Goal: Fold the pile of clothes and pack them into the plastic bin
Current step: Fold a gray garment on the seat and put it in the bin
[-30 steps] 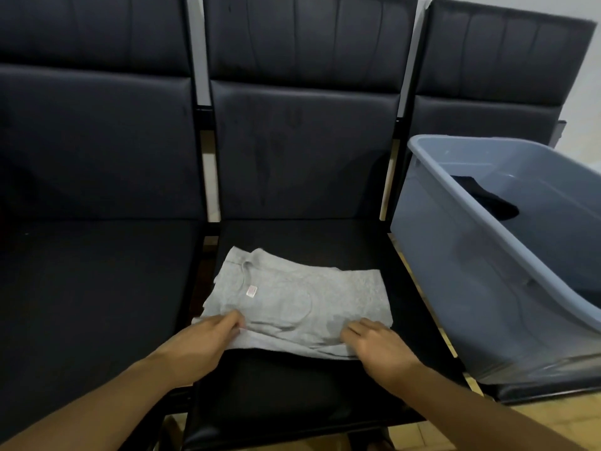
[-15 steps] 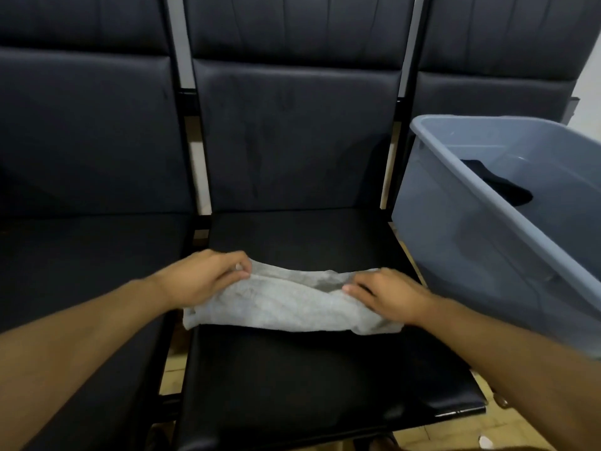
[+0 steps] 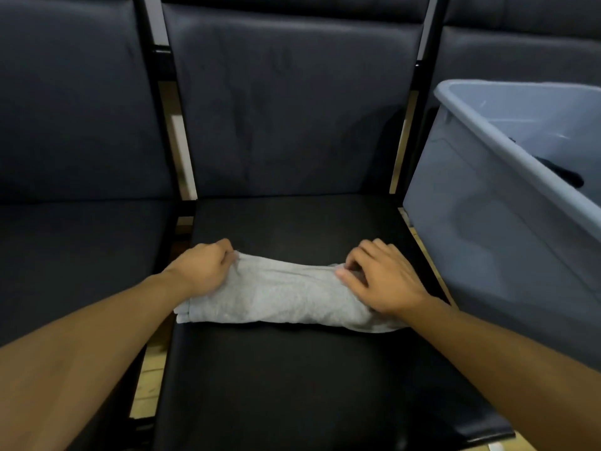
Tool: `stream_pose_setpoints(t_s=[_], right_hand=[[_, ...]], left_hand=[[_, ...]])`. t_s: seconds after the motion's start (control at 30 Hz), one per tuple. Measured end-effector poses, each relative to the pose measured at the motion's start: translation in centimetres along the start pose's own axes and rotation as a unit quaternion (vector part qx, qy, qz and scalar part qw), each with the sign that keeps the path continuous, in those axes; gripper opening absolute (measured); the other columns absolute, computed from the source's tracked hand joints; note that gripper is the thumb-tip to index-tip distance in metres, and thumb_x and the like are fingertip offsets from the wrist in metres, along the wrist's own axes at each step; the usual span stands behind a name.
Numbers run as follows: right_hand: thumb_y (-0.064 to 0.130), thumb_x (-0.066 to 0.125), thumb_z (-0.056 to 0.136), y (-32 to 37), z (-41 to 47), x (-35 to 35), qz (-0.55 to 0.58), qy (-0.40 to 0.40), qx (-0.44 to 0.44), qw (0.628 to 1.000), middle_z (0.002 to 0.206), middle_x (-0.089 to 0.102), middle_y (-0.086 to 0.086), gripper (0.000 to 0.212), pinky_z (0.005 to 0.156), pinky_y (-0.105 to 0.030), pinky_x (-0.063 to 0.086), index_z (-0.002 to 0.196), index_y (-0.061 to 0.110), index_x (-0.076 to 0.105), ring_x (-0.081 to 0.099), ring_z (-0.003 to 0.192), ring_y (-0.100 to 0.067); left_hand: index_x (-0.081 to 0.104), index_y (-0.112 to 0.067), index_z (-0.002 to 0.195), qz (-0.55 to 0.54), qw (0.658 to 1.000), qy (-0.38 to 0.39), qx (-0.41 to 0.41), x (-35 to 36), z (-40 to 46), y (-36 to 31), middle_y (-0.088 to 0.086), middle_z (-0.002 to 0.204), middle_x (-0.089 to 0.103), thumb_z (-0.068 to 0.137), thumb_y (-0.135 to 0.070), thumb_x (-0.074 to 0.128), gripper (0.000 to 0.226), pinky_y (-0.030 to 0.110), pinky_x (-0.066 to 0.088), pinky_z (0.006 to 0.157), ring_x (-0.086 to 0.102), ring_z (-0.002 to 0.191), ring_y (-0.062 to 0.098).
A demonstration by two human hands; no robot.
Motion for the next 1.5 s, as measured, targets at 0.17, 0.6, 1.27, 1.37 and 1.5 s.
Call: stream_pose_setpoints(t_s=[0.17,0.6,1.27,1.37,1.5], right_hand=[[0.049,0.031,0.104,-0.2,-0.6,0.0,-0.003,-0.055,-0.032,0.998,0.091,0.058,0.007,0.042,0.074,-0.033,0.044,0.095,0.023,0.062,0.052,0.081,-0.015],[0.054,0.047,0.099,1.6,2.4,-0.3,-0.018,-0.105,-0.018,0.994,0.1,0.061,0.005,0.037,0.081,-0.033,0.043,0.101,0.021,0.065,0.055,0.091,-0.017],[0.081,0.014,0.093,5.7,-0.7,2.9,0.004,0.174,0.019,0.985,0.166,-0.009,0.025,0.07,0.121,-0.058,-0.011,0.154,0.055,-0.007,-0.013,0.155,-0.015],[0.074,0.008,0.096,9.2,-1.5,2.9,0.011,0.173,0.143,0.974,0.165,-0.018,0.02,0.068,0.118,-0.062,-0.015,0.156,0.05,-0.012,-0.021,0.154,-0.021],[0.063,0.01,0.101,14.3,-3.7,2.4,0.074,0.196,0.306,0.929,0.165,-0.029,0.005,0.069,0.115,-0.069,-0.016,0.158,0.036,-0.018,-0.03,0.15,-0.032]], left_hand=[[0.048,-0.031,0.101,-0.004,0.999,-0.034,0.02,0.1,-0.9,0.1,0.001,0.077,0.065,0.107,-0.044,0.027,0.026,0.045,0.055,0.07,0.064,0.068,0.019],[0.064,-0.015,0.11,0.177,0.931,-0.308,0.085,0.6,-2.1,-1.3,0.006,0.109,0.056,0.096,-0.029,0.059,0.02,0.039,0.046,0.08,0.054,0.094,0.025],[-0.014,-0.055,0.151,0.194,0.977,-0.02,0.09,3.5,-2.6,-1.4,-0.013,0.164,-0.023,0.083,-0.088,0.003,0.078,0.063,-0.009,0.118,-0.027,0.15,0.019],[-0.008,-0.044,0.156,0.195,0.977,-0.072,0.042,2.7,-2.8,-2.0,-0.004,0.166,-0.021,0.089,-0.081,0.014,0.079,0.062,-0.014,0.118,-0.022,0.152,0.022],[0.015,-0.031,0.159,0.114,0.982,-0.148,0.009,2.4,-4.5,-4.5,0.008,0.166,0.004,0.104,-0.052,0.031,0.062,0.051,0.003,0.124,0.0,0.153,0.028]])
Point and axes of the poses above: each hand's wrist, its own z-axis towards the middle knuckle, its own x-axis out of the palm, y = z × x, the point moved 2 cm from there along z, towards the middle knuckle
